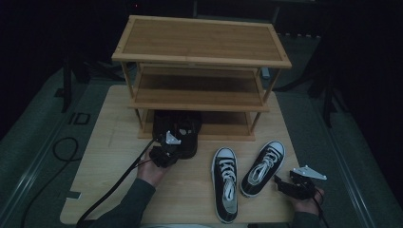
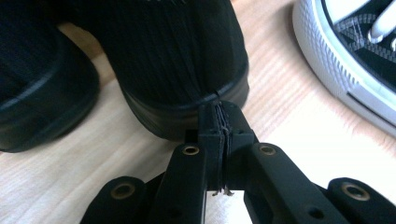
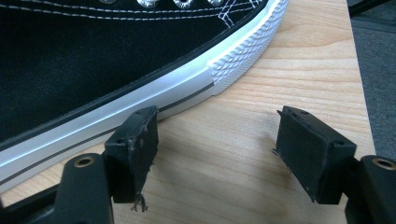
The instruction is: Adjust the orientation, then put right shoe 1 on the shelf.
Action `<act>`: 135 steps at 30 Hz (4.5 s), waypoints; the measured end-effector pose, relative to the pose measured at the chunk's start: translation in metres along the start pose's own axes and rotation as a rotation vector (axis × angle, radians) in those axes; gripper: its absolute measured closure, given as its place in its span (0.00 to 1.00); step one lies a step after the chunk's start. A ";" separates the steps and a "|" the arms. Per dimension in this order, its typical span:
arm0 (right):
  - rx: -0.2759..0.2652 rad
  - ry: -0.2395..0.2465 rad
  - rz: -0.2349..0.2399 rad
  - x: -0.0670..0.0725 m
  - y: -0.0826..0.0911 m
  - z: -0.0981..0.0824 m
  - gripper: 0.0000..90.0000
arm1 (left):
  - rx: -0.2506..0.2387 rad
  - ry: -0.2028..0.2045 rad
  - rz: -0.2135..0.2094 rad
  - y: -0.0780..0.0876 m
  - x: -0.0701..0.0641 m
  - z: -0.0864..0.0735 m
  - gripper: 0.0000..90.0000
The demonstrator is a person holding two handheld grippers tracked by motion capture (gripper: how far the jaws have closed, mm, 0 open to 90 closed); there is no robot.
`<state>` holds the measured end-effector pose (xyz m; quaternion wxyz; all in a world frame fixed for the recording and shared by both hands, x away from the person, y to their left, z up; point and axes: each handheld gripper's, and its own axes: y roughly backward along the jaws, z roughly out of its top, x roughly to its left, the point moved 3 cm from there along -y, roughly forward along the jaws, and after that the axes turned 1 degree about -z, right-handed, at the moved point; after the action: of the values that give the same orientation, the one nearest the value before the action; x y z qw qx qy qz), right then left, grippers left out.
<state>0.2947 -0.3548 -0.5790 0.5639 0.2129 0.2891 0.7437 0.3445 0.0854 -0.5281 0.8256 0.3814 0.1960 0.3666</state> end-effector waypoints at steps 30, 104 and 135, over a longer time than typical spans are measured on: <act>0.000 0.000 0.000 0.000 0.000 0.000 0.32 | 0.033 0.067 0.046 -0.031 0.009 0.012 1.00; 0.000 -0.001 -0.002 0.000 0.000 0.000 0.32 | -0.156 -0.074 -0.011 0.002 0.023 0.095 0.95; 0.001 0.001 0.003 0.002 0.001 -0.001 0.32 | -0.085 -0.113 0.075 -0.066 -0.012 0.124 0.91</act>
<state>0.2928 -0.3534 -0.5791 0.5625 0.2132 0.2898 0.7444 0.4414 -0.0129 -0.4998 0.8365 0.3734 0.1190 0.3829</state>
